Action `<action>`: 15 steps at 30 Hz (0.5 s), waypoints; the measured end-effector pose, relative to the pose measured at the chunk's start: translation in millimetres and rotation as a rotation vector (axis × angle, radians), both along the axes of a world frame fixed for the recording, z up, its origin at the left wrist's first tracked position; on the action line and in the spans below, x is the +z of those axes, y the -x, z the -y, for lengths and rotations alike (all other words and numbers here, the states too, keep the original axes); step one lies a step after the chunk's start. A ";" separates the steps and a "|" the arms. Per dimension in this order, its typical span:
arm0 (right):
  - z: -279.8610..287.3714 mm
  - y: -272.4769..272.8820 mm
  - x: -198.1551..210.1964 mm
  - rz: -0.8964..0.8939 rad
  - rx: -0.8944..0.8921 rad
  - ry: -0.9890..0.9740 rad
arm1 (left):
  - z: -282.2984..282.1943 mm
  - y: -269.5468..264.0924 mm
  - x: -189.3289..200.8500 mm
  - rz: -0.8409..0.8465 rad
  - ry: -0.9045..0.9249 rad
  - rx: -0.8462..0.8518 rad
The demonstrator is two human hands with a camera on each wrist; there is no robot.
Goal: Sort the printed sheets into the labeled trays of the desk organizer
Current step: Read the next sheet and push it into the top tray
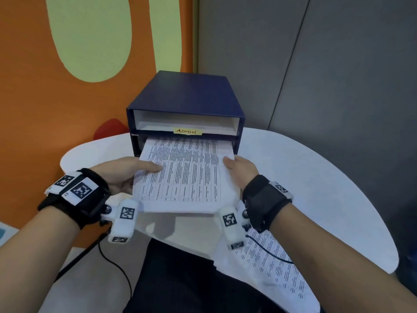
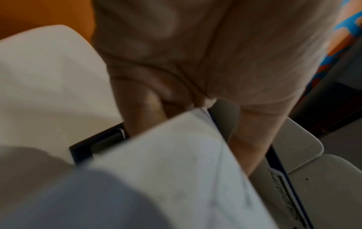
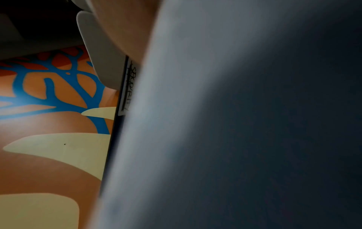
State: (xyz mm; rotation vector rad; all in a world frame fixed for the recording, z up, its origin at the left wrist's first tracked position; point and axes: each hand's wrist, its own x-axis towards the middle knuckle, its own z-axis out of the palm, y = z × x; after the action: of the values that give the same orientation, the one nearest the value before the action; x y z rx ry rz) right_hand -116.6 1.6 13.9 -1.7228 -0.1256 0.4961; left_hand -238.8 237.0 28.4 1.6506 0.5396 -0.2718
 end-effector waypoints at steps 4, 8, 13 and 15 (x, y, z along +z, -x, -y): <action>-1.5 -4.1 -3.5 -0.118 -0.001 -0.002 | -6.7 -5.7 -1.6 0.089 -0.051 0.113; 10.1 6.9 -16.0 -0.257 0.024 0.011 | -8.5 -21.5 -6.0 0.137 -0.080 0.275; -6.9 -8.8 -11.4 -0.210 -0.131 -0.099 | -11.0 -21.5 -2.6 0.066 0.061 0.252; -16.9 -13.9 -3.2 -0.247 -0.192 -0.183 | -15.7 -19.9 -4.5 0.040 0.055 0.265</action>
State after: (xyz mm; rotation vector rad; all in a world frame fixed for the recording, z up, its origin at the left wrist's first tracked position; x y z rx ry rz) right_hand -102.6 18.5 10.8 -1.4653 0.1660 0.5329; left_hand -218.9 252.7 23.9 1.5087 0.7065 -0.0574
